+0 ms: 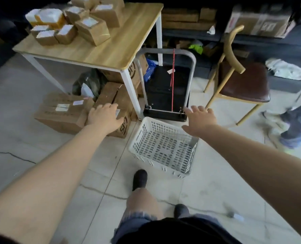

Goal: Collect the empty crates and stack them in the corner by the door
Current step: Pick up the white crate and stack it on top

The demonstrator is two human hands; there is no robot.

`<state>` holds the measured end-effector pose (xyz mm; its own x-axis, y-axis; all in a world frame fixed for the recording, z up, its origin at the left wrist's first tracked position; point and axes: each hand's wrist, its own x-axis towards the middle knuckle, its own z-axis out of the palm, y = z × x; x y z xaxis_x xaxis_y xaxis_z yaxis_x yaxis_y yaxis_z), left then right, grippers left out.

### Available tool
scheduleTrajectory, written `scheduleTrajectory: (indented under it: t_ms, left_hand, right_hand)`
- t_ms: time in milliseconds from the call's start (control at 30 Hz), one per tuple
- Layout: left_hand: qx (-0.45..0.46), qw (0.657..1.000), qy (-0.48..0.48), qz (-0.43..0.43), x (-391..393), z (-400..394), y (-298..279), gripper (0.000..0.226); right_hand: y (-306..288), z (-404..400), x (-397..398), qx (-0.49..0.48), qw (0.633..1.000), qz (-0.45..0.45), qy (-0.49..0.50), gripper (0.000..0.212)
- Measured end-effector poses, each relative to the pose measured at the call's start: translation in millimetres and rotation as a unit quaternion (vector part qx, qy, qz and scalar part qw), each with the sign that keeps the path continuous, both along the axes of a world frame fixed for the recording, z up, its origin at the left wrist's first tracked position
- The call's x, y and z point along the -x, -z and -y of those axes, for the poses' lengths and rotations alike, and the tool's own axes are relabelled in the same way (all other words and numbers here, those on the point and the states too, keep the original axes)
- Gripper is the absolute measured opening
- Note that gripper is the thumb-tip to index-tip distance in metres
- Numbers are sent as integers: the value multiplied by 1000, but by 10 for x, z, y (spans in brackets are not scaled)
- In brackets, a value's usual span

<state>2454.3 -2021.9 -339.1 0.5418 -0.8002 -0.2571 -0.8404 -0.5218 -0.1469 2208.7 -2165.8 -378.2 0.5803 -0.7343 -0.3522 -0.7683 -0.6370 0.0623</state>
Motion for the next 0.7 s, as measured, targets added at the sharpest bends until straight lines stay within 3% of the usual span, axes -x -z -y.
scheduleTrajectory:
  t_ms: [333,500,700]
  left_hand:
    - [-88,987,57,-121,-1080,1042,1431,52]
    - [-111,971,28,-210,-1353,1408,2549,61]
    - [-117,969,39,-213,-1625,1679,4096,59]
  right_hand:
    - [1232,430,-402,-132,970,-57,196,66]
    - [2177,631,-467,-174,937,-70,294,66]
    - [3653,701,-350,-197,891,-129,387,62]
